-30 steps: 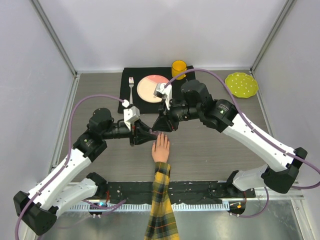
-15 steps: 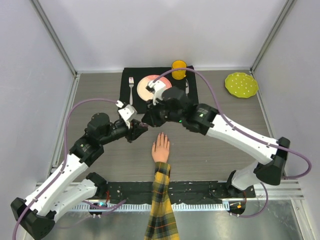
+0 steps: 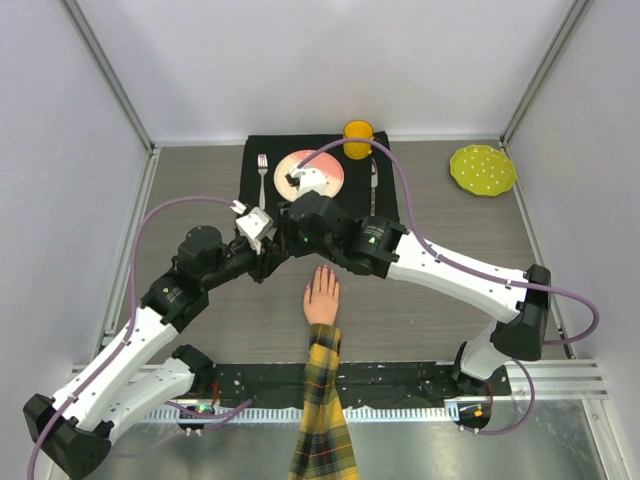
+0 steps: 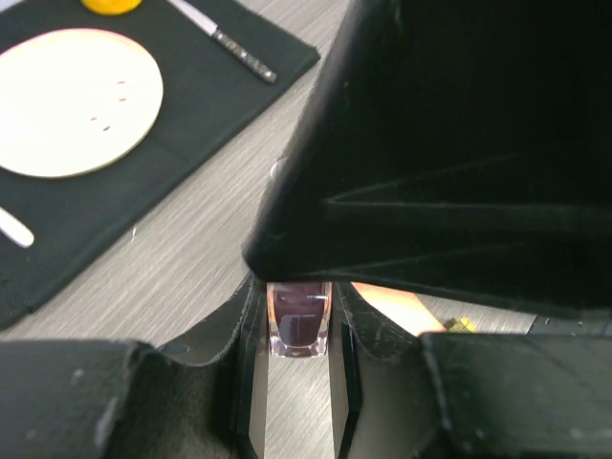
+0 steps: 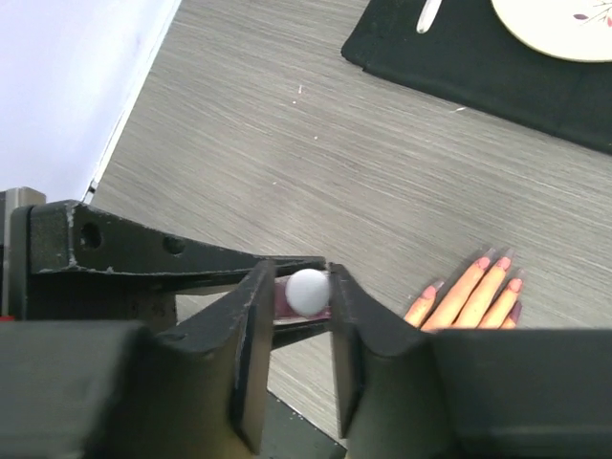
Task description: Paint the nails
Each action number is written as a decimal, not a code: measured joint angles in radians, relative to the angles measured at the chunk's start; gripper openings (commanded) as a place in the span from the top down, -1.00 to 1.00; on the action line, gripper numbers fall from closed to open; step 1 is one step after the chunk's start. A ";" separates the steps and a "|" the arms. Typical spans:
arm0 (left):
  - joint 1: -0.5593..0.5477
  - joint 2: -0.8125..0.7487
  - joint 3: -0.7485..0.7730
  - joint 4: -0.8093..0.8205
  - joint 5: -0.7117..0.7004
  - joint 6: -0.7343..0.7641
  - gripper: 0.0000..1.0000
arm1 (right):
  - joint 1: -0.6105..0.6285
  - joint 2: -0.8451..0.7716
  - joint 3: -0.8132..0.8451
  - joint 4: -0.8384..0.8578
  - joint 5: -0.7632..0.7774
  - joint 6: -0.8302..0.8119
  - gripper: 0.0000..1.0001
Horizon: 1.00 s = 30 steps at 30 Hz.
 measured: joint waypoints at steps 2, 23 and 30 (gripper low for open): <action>0.000 0.013 0.001 0.019 0.006 0.000 1.00 | -0.001 -0.006 -0.009 0.000 -0.015 0.002 -0.01; 0.000 0.040 0.014 0.085 0.291 -0.008 1.00 | -0.256 -0.288 -0.218 0.015 -0.696 -0.300 -0.25; 0.000 0.056 0.014 0.121 0.463 -0.031 1.00 | -0.253 -0.233 -0.165 -0.030 -0.890 -0.446 0.08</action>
